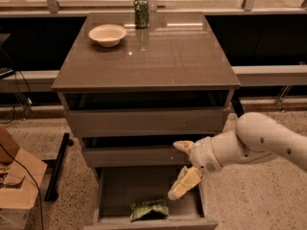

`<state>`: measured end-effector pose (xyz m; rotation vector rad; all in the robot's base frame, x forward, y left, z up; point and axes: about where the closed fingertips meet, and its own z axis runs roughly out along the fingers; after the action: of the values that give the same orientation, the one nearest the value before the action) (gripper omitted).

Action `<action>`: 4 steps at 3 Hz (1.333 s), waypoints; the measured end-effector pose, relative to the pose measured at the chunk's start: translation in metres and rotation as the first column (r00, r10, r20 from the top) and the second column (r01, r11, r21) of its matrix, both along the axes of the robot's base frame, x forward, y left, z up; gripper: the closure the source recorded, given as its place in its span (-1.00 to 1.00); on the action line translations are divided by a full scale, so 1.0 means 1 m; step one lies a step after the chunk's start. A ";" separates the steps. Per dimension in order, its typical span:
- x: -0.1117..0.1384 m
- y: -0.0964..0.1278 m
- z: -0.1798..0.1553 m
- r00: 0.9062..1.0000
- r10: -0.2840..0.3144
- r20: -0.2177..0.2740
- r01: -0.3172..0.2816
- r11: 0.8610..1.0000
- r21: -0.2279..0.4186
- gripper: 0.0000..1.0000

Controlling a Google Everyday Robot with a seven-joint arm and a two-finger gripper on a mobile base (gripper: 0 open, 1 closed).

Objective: Pick green jalapeno chip bag from bottom drawer and place on counter

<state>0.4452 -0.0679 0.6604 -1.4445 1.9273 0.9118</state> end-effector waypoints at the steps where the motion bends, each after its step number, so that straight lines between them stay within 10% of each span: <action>1: 0.015 0.008 -0.055 0.999 -0.001 -0.042 0.006 0.993 0.119 -1.00; 2: 0.019 0.011 -0.116 0.992 0.030 -0.122 -0.002 0.975 0.223 -1.00; 4: 0.017 0.039 -0.149 0.985 0.044 -0.167 -0.014 0.984 0.176 -1.00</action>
Offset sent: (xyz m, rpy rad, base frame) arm 0.0316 0.0035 -0.1637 0.3165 0.1799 0.0330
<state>0.4624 -0.0293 0.5113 -1.3324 1.8961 1.2214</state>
